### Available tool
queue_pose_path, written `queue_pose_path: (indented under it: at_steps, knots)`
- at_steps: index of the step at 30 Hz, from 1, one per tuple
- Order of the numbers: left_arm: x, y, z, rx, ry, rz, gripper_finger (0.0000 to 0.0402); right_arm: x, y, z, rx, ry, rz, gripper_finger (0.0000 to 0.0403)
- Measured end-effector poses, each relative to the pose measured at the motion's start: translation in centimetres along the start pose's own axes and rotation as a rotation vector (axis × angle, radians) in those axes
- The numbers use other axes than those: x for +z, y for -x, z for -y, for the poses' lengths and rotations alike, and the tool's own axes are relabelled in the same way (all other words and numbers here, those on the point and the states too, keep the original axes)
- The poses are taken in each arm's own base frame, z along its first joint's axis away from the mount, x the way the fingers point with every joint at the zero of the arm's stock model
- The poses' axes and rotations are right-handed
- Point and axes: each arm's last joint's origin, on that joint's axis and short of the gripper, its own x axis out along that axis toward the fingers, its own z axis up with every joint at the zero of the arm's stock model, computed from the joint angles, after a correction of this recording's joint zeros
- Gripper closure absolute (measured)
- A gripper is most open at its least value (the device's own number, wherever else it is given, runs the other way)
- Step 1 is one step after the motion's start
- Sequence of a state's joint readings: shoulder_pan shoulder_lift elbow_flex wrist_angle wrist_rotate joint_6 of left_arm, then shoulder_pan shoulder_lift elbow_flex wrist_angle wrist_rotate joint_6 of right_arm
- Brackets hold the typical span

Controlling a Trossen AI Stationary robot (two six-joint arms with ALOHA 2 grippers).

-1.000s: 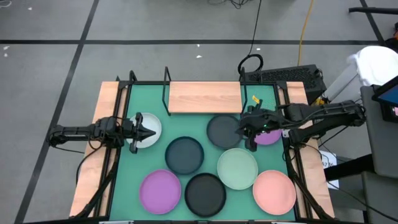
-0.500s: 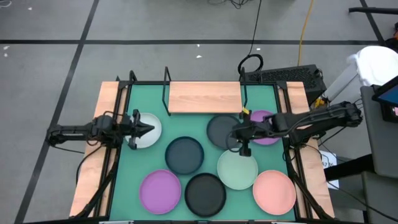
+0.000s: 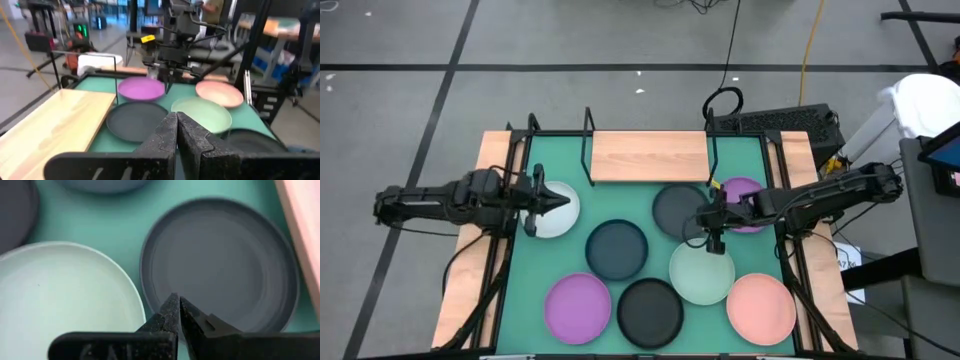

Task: Place and stack plates onto a shelf
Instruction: Put the top black plate on the shelf

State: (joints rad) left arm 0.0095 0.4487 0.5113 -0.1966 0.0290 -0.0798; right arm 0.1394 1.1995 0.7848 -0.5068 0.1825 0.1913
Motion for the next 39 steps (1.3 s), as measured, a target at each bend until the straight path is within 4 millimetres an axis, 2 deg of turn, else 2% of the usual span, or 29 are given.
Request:
queue_pose_path:
  at_steps: [6, 9, 12, 17, 23, 29, 33, 39]
  knots:
    - [3.6, -1.1, 0.3, 0.008, -0.041, -0.181, 0.0389, -1.5, -1.0, 0.1, -0.007, -0.022, -0.035, 0.0403]
    - [4.2, -1.9, 0.4, 0.007, -0.037, -0.258, 0.0389, -1.7, -1.1, 0.1, -0.010, -0.010, -0.051, 0.0403]
    - [3.7, -3.0, 0.6, 0.002, -0.020, -0.306, 0.0389, -1.8, -1.1, 0.2, -0.010, 0.037, -0.063, 0.0403]
    - [1.8, -5.5, 0.9, -0.017, -0.008, -0.385, 0.0389, -1.9, -1.1, 0.2, -0.006, 0.117, -0.069, 0.0386]
    - [-0.1, -8.1, 1.4, -0.042, -0.039, -0.465, 0.0389, -2.4, -1.0, 0.3, -0.003, 0.301, -0.126, 0.0320]
    - [-1.1, -10.2, 2.5, -0.078, -0.062, -0.478, 0.0389, -2.5, -1.0, 0.3, 0.008, 0.477, -0.131, 0.0258]
    - [-1.5, -10.8, 3.0, -0.106, -0.098, -0.482, 0.0389, -2.4, -1.0, 0.3, 0.016, 0.610, -0.121, 0.0243]
    - [-1.3, -10.6, 3.3, -0.120, -0.108, -0.473, 0.0389, -2.2, -1.1, 0.2, 0.022, 0.736, -0.105, 0.0249]
